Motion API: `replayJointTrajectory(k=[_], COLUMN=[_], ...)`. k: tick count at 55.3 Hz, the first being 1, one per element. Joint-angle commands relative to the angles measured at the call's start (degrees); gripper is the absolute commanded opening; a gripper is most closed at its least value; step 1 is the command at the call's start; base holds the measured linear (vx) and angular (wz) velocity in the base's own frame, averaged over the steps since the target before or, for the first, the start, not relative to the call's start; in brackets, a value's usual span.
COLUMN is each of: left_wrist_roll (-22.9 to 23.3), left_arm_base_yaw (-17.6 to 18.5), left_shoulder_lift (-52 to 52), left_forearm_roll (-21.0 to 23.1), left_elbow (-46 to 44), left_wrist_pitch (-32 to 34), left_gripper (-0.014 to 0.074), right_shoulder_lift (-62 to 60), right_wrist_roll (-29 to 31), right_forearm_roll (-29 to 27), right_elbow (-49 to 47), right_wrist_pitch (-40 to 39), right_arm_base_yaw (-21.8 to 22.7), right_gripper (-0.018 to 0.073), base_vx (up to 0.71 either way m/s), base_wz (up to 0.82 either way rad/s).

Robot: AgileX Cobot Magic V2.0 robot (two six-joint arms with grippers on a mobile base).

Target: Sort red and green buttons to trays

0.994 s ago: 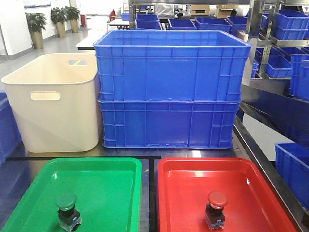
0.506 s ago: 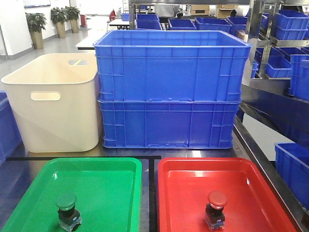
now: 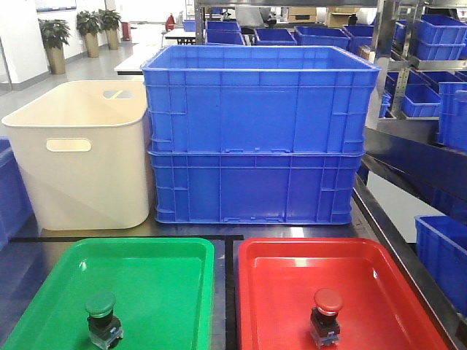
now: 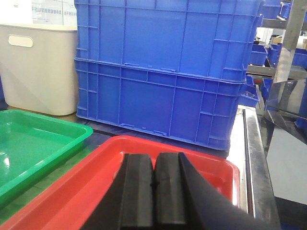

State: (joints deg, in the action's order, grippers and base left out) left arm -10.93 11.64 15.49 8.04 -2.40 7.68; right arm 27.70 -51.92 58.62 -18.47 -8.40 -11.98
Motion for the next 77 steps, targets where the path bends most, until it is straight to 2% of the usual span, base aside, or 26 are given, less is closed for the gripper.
replayJointTrajectory(k=[1, 6, 14, 21, 63, 67, 70, 74, 77], left_wrist_roll=[-0.9, -0.4, 3.6, 5.5, 5.4, 5.4, 5.4, 5.4, 5.4], left_arm_base_yaw=[-1.8, -4.4, -6.1, -6.1, -6.1, -6.1, -6.1, -6.1, -6.1], left_shoulder_lift=[-6.2, -10.9, -17.1, -16.9, -16.9, -16.9, -16.9, -16.9, -16.9], left_forearm_roll=[2.6, -0.1, -4.1, -3.3, -3.4, -3.4, -3.4, -3.4, -3.4], left_elbow=[2.6, 2.5, 2.5, 2.5, 2.5, 2.5, 2.5, 2.5, 2.5], left_wrist_pitch=[6.6, -3.0, -10.1, -10.4, -10.4, -10.4, -10.4, -10.4, -10.4], left_gripper=[-0.0006, -0.0006, -0.0006, -0.0006, -0.0006, -0.0006, -0.0006, -0.0006, -0.0006], right_shoulder_lift=[0.1, 0.1, 0.1, 0.1, 0.1, 0.4, 0.4, 0.4, -0.1], right_wrist_roll=[0.0, 0.0, 0.0, 0.0, 0.1, 1.4, 5.1, 16.2, 27.8], right_forearm_roll=[-0.1, -0.1, -0.1, -0.1, -0.3, -4.5, -12.1, -25.3, -36.6], right_elbow=[-1.7, -1.7, -1.7, -1.7, -1.7, -1.6, -1.6, -1.6, -1.6], right_wrist_pitch=[-2.3, -2.3, -2.2, -2.3, -2.1, -1.0, 1.6, 5.4, 8.9], right_arm_base_yaw=[0.0, 0.0, 0.0, 0.0, 0.0, 0.0, 0.0, 0.0, 0.0], right_gripper=[-0.0012, -0.0012, -0.0012, -0.0012, -0.0012, -0.0012, -0.0012, -0.0012, -0.0012], base_vx=[0.0, 0.0, 0.0, 0.0, 0.0, 0.0, 0.0, 0.0, 0.0], base_wz=[0.0, 0.0, 0.0, 0.0, 0.0, 0.0, 0.0, 0.0, 0.0])
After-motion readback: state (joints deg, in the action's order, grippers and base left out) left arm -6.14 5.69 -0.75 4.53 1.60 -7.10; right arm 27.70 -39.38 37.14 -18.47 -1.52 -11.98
